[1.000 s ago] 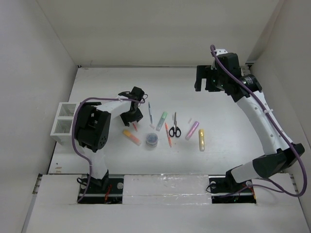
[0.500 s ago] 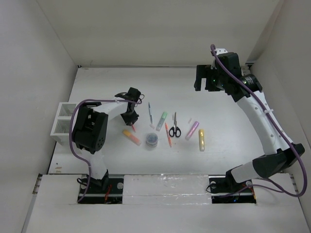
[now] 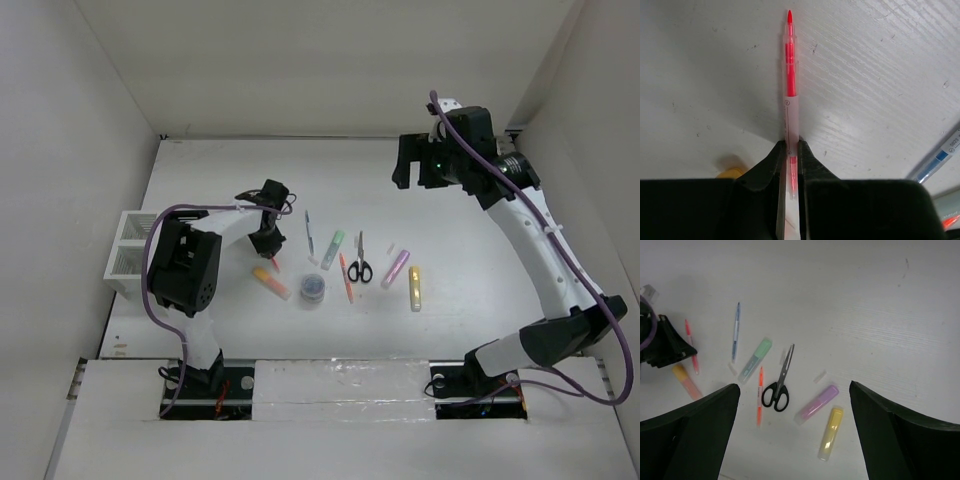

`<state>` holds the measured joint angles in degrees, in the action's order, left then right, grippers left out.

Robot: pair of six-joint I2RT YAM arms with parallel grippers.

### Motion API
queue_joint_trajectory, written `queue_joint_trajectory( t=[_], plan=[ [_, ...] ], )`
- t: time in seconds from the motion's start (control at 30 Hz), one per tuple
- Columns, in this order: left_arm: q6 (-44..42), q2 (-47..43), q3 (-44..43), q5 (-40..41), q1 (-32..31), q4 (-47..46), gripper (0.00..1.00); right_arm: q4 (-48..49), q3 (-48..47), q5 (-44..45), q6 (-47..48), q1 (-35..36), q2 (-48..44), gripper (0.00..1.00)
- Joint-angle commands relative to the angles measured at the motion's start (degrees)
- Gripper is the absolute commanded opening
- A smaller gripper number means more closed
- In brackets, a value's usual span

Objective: Sort the stationery into containers
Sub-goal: Grab a piece of stationery with the left arm, then grab a piece of stationery with the right arm

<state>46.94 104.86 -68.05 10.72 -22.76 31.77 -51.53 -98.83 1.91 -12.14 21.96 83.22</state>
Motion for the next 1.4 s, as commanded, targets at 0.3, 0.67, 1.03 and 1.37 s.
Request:
queue_joint_trajectory(
  t=[0.3,0.67,1.03,1.37],
  plan=[
    [-5.62,-9.93,-16.92,3.69,0.0,10.15,0.0,5.55,-1.28,-7.9,4.14,13.19,9.06,0.84],
    [-3.79,-18.89,-26.08,4.84,0.0,17.01,0.0,19.52,6.53,-6.05,4.84,22.15,13.37,0.67],
    [-7.04,-26.64,-26.69,-1.75,0.0,11.57,0.0,22.17,8.47,-2.97,5.64,24.98,22.07,0.44],
    [-8.18,-26.03,-25.11,-3.51,0.0,10.42,0.0,19.62,5.76,-1.21,7.21,25.51,28.4,0.44]
  ],
)
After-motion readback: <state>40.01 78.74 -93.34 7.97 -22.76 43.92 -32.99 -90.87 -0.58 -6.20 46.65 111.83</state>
